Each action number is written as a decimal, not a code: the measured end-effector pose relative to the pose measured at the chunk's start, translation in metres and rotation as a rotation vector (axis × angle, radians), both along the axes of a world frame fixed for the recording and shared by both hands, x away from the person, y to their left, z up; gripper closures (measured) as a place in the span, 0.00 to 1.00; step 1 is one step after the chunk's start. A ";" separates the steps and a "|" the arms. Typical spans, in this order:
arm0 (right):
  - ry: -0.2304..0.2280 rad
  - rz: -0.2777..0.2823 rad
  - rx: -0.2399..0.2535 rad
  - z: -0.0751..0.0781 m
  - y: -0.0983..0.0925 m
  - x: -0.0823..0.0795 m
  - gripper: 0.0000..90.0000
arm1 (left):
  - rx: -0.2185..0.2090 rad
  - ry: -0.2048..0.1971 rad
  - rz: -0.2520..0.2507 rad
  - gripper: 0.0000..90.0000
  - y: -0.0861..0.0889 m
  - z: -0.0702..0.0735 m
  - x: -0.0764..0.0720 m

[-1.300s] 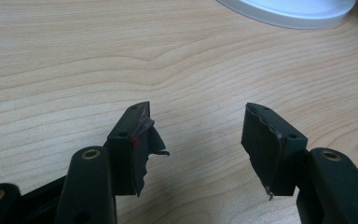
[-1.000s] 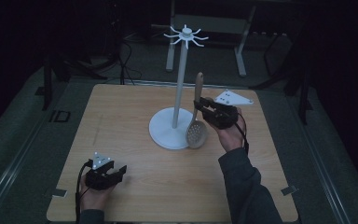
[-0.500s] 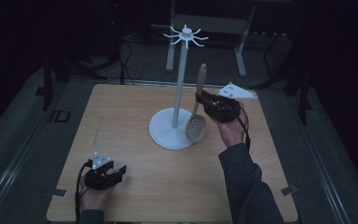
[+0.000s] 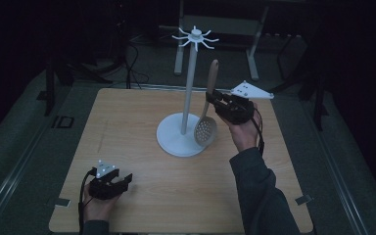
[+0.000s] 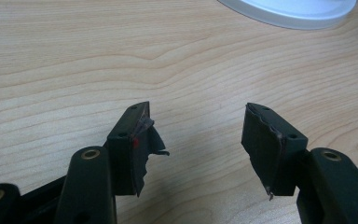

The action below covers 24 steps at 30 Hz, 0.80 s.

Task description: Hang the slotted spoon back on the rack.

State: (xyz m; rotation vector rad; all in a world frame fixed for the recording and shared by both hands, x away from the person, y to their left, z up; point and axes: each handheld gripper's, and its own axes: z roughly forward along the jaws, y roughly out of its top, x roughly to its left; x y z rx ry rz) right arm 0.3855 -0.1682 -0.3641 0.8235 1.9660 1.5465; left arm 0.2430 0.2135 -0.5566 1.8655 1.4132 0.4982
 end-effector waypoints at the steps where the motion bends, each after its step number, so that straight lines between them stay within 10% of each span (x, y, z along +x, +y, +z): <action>1: -0.001 0.000 0.002 0.002 0.000 0.000 0.83 | 0.001 0.001 -0.001 0.48 0.000 0.000 0.000; 24: 0.000 -0.020 0.004 0.029 0.001 0.013 0.83 | 0.001 -0.002 0.003 0.47 -0.001 0.000 0.001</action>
